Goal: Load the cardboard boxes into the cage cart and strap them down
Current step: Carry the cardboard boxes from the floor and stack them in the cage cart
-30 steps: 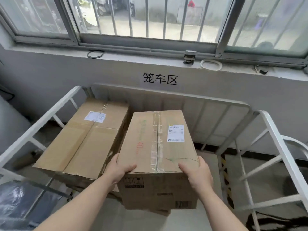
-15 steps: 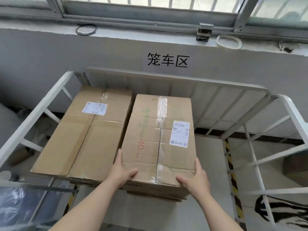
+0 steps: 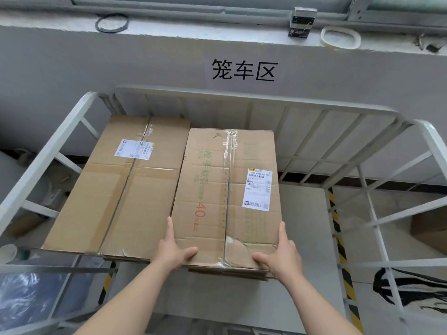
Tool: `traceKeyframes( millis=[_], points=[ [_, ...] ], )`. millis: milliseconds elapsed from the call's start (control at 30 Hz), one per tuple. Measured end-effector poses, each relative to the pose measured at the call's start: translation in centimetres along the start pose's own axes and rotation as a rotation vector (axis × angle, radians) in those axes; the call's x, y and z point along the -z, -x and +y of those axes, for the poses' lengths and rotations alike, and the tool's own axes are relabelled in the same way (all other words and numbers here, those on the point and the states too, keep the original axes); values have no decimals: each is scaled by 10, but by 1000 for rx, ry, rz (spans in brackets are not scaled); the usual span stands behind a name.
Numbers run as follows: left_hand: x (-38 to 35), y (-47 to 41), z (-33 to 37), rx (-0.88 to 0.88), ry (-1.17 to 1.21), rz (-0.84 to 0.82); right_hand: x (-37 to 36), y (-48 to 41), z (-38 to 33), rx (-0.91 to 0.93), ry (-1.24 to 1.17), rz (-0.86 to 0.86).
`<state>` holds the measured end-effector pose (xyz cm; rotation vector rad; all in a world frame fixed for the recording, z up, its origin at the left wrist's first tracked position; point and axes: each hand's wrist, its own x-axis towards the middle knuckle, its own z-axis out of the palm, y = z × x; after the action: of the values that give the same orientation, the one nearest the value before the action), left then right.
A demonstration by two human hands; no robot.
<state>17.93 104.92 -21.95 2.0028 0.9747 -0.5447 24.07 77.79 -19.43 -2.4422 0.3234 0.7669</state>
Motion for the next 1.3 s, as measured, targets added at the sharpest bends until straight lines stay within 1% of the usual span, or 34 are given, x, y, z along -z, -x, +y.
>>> traceKeyframes(
  millis=[200, 400, 600, 733, 900, 1000, 1100, 1200, 1300],
  points=[
    [-4, 0, 2, -2, 19, 5, -3, -3, 0, -2, -13, 2],
    [-1, -4, 10, -13, 71, 9, -3, -4, 1, 17, -215, -40],
    [-4, 3, 11, -17, 73, 10, -6, -1, 5, 24, -301, -54],
    [0, 7, 12, -1, 93, -14, -6, 1, 5, 39, -310, -62],
    [3, 11, 12, 33, 58, -23, -7, 5, 5, 23, -268, -75],
    [-1, 14, 20, 48, -44, 13, -1, 5, 3, 17, -200, -79],
    [-3, 25, 33, 29, -267, 92, 9, 14, 0, 27, -134, -39],
    [-1, 39, 51, -66, -436, 152, 24, 31, -3, 101, -41, 10],
    [-2, 56, 77, -251, -568, 170, 48, 49, -2, 164, 46, 72]
  ],
)
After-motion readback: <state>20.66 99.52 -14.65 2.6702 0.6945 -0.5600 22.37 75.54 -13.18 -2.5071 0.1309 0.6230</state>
